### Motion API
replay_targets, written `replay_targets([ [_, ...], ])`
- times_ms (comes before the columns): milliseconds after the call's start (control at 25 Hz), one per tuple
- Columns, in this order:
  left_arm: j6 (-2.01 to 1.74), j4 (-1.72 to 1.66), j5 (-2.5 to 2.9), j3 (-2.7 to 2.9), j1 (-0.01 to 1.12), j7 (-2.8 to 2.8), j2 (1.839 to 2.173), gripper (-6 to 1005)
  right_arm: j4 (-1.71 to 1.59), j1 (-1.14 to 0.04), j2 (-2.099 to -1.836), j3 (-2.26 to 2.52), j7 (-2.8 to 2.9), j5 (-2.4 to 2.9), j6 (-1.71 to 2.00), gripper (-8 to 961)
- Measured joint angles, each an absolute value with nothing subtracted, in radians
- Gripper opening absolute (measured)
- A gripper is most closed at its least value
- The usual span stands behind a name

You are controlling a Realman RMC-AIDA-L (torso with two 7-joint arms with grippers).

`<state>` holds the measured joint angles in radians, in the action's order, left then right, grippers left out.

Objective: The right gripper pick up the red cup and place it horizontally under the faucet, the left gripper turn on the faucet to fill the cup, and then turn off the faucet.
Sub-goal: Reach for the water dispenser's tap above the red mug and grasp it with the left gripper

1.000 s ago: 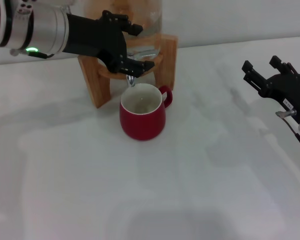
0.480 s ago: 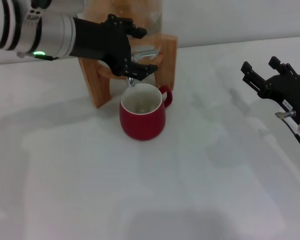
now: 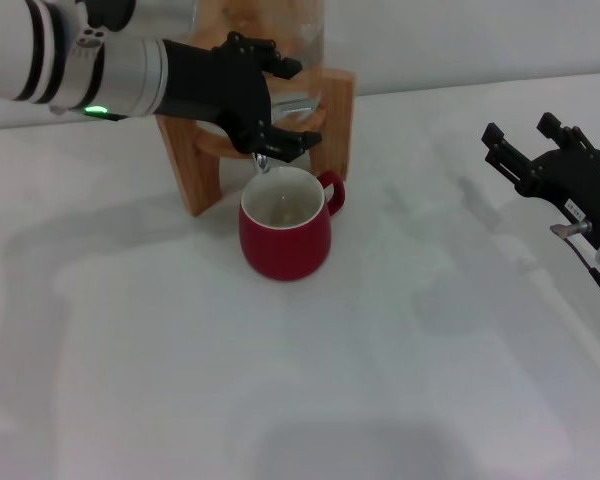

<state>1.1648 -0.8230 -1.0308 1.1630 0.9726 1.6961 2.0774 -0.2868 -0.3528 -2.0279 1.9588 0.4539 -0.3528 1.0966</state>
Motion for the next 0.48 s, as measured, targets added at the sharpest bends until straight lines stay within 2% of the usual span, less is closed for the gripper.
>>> replay_targets([
  [480,1.145,-0.780,-1.042,1.163,0.987,1.728,2.079,843,-0.287,-0.354,-2.028,1.959,0.454,-0.353,1.093,839],
])
